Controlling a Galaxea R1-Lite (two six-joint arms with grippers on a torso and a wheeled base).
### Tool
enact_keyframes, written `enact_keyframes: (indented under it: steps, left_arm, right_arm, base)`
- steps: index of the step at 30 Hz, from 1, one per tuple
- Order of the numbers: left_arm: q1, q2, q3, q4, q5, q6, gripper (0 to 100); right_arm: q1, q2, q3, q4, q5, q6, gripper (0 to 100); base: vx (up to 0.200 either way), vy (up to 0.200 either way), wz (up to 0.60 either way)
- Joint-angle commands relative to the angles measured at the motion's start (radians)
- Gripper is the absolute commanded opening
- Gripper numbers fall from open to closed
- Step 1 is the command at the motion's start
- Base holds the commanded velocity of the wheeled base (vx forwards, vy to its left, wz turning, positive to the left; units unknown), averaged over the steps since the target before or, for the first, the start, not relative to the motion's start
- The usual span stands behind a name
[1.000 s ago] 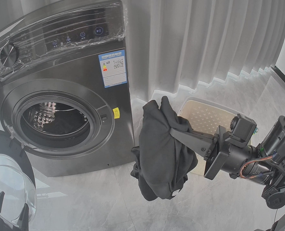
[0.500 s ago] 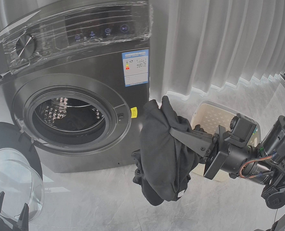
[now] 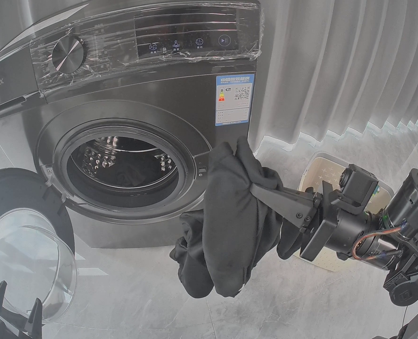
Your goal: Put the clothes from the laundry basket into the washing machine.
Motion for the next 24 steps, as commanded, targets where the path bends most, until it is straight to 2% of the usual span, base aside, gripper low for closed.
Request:
enact_keyframes:
  steps: [1, 20, 24]
  left_arm:
    - [0.0, -0.013, 0.018, 0.0, 0.001, -0.001, 100]
    - [0.0, -0.013, 0.018, 0.0, 0.001, -0.001, 100]
    - [0.0, -0.013, 0.018, 0.0, 0.001, -0.001, 100]
  right_arm:
    - [-0.001, -0.001, -0.002, -0.006, 0.0, 0.002, 0]
    - [0.004, 0.002, 0.0, -0.006, -0.001, 0.005, 0]
    - [0.002, 0.003, -0.002, -0.007, -0.001, 0.002, 0]
  base:
    - [0.0, 0.0, 0.6]
    - [0.0, 0.0, 0.03]
    - [0.0, 0.0, 0.6]
